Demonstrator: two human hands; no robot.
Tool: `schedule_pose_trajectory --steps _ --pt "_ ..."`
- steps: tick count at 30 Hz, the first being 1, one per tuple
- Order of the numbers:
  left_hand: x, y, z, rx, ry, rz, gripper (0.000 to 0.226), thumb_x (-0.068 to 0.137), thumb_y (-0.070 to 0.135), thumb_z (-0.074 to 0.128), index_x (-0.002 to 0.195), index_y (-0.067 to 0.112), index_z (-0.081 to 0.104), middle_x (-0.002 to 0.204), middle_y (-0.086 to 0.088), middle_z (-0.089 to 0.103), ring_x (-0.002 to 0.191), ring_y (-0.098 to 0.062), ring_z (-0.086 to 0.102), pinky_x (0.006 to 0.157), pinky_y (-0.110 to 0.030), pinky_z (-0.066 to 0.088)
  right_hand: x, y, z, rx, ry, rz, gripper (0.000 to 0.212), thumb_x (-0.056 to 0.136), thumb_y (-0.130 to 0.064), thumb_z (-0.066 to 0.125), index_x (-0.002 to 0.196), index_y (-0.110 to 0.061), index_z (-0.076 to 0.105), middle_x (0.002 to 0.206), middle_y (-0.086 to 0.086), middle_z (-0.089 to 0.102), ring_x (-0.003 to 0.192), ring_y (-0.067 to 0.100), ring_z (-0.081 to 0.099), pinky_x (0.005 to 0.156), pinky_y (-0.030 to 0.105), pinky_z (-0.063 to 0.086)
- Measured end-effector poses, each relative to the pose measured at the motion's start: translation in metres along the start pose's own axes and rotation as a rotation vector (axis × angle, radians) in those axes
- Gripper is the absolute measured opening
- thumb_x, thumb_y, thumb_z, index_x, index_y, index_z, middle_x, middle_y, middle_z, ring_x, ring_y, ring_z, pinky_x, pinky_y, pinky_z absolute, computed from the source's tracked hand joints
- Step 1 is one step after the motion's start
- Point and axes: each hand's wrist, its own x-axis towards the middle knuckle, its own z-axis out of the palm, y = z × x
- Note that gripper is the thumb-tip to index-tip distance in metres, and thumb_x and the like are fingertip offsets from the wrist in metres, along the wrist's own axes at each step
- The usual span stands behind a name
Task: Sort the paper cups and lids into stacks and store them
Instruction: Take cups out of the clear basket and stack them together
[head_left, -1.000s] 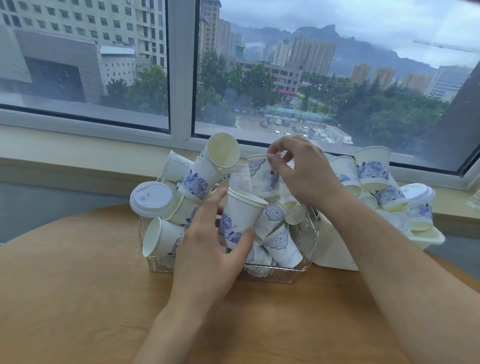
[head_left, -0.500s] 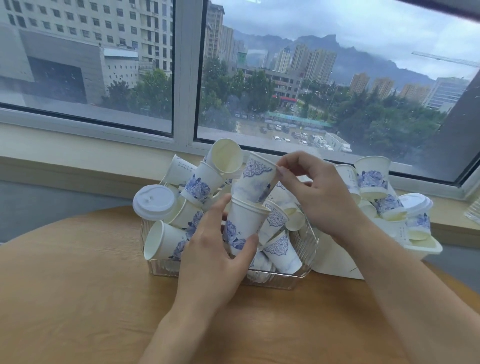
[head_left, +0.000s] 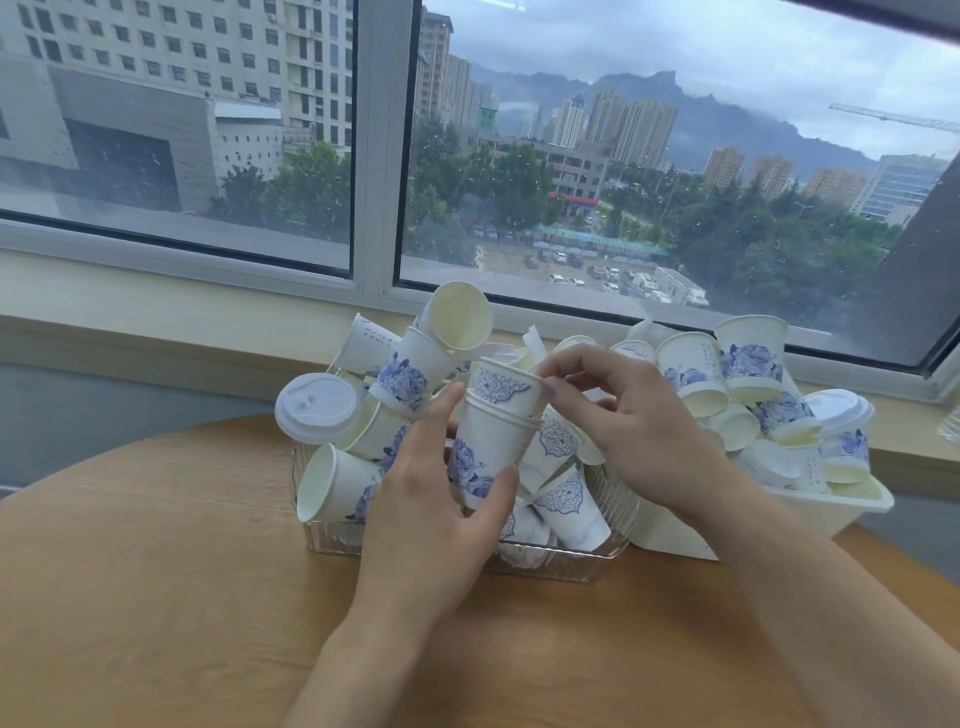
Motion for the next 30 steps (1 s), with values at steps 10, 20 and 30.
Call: schedule_pose_trajectory --steps 10,20,30 --pt "0.008 -0.006 -0.019 0.016 0.040 0.042 0.084 0.089 0.037 0.078 0.152 0.064 0.029 0.122 0.018 0.061 0.099 0.000 0.062 0.078 -0.040 0.060 0.008 -0.007 0.018 0.013 -0.075 -0.036 0.012 0.099 -0.024 0.072 0.093 -0.033 0.078 0.104 -0.012 0.070 0.098 0.012 0.065 0.084 0.051 0.056" --pt "0.016 -0.021 -0.039 0.036 0.130 0.021 0.080 0.090 0.034 0.079 0.151 0.059 0.034 0.122 0.018 0.057 0.094 -0.006 0.060 0.074 -0.040 0.060 0.060 0.005 0.034 -0.434 0.121 -0.149 0.057 0.096 -0.038 0.073 0.148 -0.040 0.049 0.149 -0.008 0.050 0.136 0.017 0.049 0.114 0.040 0.039" --pt "0.019 -0.028 -0.049 0.029 0.186 -0.038 0.087 0.086 0.038 0.082 0.155 0.052 0.031 0.121 0.022 0.058 0.106 0.001 0.061 0.083 -0.035 0.059 0.093 0.005 0.051 -0.550 -0.074 -0.274 0.083 0.093 -0.026 0.078 0.161 -0.037 0.033 0.168 -0.008 0.031 0.150 0.020 0.034 0.118 0.032 0.024"
